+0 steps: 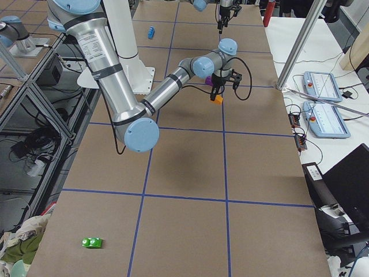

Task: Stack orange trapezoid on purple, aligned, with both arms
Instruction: 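Carry the orange block over the purple block while the left arm withdraws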

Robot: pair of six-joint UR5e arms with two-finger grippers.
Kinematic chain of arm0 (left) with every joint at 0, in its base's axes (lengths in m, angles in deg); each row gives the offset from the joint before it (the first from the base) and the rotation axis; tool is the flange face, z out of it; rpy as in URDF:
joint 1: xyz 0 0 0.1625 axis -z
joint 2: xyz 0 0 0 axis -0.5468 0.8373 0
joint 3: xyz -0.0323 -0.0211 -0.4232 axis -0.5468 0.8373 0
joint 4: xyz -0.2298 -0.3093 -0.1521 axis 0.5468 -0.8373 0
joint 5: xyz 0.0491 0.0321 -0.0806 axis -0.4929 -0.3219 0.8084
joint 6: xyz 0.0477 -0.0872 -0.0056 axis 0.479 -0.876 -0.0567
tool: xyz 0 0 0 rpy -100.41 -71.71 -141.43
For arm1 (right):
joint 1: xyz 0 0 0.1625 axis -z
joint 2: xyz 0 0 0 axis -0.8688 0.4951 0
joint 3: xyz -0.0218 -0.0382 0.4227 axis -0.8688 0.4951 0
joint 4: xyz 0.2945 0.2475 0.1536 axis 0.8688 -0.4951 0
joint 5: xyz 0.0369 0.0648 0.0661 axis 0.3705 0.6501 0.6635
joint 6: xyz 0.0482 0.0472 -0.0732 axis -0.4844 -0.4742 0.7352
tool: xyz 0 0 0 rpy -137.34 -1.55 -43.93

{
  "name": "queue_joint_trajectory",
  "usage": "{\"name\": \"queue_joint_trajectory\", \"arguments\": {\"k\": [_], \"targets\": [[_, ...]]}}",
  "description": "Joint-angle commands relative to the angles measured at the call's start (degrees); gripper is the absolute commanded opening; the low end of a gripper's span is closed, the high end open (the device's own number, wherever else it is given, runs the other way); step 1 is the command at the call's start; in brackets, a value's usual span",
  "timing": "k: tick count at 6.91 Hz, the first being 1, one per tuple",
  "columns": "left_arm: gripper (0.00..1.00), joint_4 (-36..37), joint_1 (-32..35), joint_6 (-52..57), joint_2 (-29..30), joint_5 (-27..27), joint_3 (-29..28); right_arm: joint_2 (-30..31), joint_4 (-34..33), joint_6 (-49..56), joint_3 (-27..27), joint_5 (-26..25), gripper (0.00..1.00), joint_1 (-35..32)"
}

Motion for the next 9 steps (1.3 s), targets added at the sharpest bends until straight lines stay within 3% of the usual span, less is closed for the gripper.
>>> {"name": "queue_joint_trajectory", "arguments": {"k": [1,3,6,9], "targets": [[1.00,1.8,7.8,12.5,-8.7,0.2,2.4,-12.7,-0.1,-13.1,8.2,-2.1,0.00,5.0],[1.00,1.6,10.7,19.2,-12.2,0.2,2.4,-22.4,1.5,-25.0,17.6,-5.5,0.00,10.4],[1.00,-0.4,10.8,19.7,-14.2,0.2,2.1,-33.4,6.5,-36.9,32.5,-12.9,0.00,16.8],[1.00,-0.6,10.8,19.7,-14.2,0.2,2.1,-34.4,8.1,-38.9,37.0,-13.2,0.00,18.1]]}}
